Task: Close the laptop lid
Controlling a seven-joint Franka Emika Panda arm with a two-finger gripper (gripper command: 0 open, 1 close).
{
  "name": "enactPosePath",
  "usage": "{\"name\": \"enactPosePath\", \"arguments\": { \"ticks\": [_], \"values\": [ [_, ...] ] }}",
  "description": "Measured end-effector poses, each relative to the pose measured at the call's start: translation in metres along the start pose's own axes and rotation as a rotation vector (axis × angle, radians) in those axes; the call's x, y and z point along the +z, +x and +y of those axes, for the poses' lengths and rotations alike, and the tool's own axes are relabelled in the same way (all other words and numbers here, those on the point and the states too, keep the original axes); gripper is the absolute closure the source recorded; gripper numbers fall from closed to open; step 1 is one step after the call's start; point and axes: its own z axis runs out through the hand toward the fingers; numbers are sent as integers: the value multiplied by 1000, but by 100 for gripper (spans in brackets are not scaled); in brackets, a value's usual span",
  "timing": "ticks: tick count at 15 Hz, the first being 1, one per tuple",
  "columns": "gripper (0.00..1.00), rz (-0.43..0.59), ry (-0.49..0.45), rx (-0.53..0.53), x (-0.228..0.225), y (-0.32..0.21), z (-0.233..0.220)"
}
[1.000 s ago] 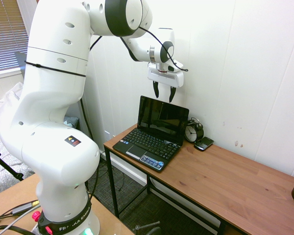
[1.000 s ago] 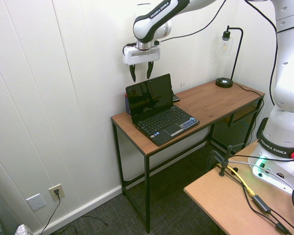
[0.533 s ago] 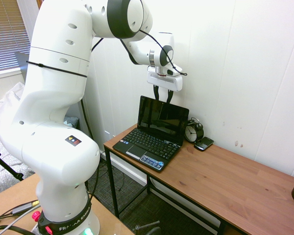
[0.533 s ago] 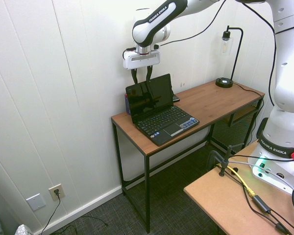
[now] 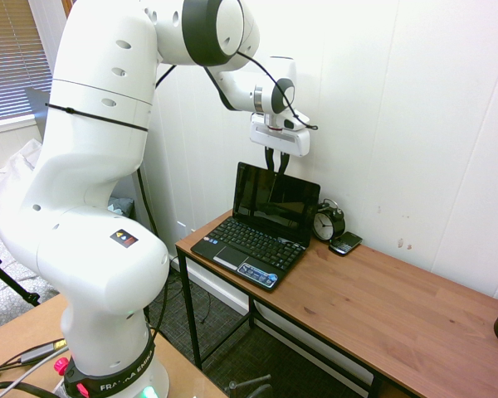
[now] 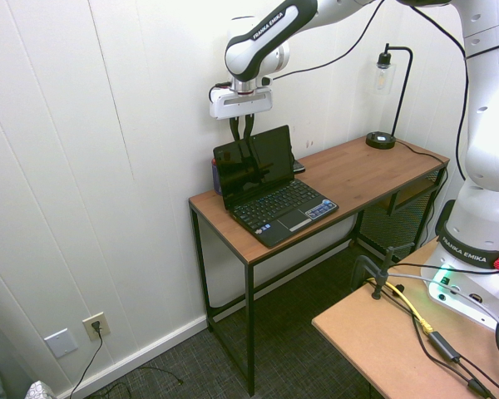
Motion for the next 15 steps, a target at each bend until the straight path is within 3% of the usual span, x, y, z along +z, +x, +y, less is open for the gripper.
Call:
{"name": "enactPosePath", "arguments": {
  "ticks": [8, 15],
  "values": [
    [100, -11, -15, -3, 16, -16, 6],
    [100, -17, 2, 4, 31, -49, 53]
  ]
}}
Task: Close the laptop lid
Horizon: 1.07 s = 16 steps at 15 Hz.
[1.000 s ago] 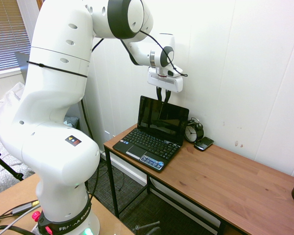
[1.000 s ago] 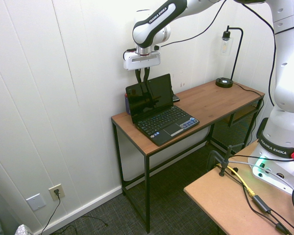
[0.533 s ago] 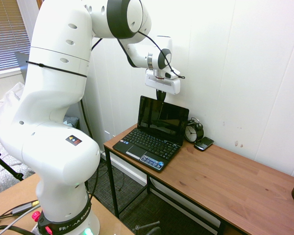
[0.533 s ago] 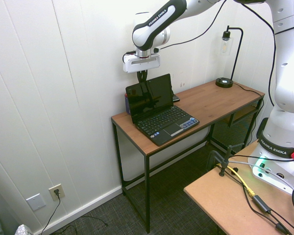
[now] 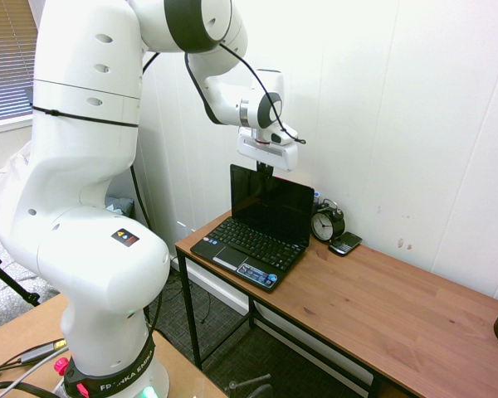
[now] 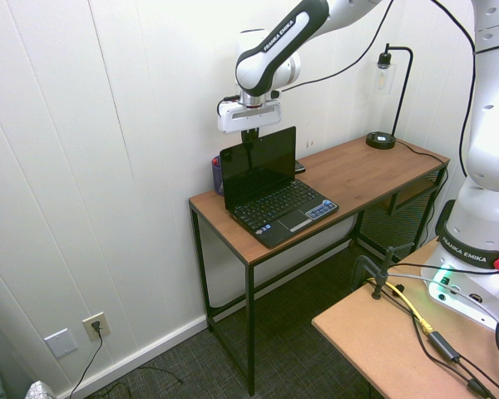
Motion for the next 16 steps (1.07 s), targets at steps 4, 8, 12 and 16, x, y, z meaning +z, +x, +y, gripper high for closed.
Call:
{"name": "enactPosePath", "arguments": {
  "ticks": [4, 8, 12, 16],
  "values": [
    [100, -28, -13, 23, 19, -24, 40],
    [100, -70, -45, 49, 42, -41, 73],
    [100, -111, -78, 57, 67, -52, 91],
    [100, -128, -98, 46, 86, -53, 95]
  ]
}}
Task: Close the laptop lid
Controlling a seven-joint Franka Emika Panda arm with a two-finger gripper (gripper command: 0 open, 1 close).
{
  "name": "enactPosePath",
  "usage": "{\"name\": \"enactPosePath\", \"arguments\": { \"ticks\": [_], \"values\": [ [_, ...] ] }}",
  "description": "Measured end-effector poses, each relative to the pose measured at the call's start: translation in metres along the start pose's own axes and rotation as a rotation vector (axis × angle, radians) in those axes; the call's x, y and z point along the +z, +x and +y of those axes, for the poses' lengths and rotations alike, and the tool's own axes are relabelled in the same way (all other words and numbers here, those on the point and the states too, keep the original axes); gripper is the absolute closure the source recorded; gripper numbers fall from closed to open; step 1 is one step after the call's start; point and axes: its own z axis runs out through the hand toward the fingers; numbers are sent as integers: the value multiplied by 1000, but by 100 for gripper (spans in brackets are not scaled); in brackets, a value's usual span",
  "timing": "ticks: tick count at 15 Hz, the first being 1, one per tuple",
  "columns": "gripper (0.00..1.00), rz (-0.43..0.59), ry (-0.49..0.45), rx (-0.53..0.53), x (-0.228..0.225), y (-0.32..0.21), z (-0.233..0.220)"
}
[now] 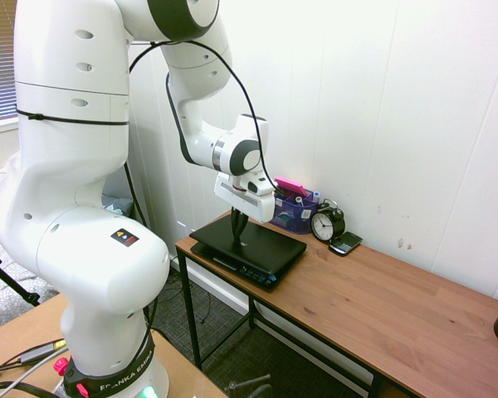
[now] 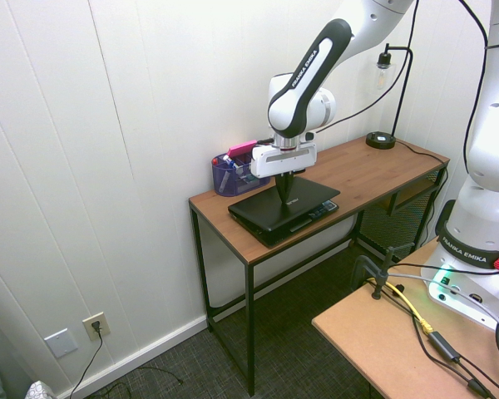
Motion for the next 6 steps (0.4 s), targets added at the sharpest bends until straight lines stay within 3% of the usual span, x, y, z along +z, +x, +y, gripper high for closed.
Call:
{"name": "enactPosePath", "arguments": {
  "ticks": [6],
  "values": [
    [100, -5, 11, -24, -3, 11, 5]
  ]
}}
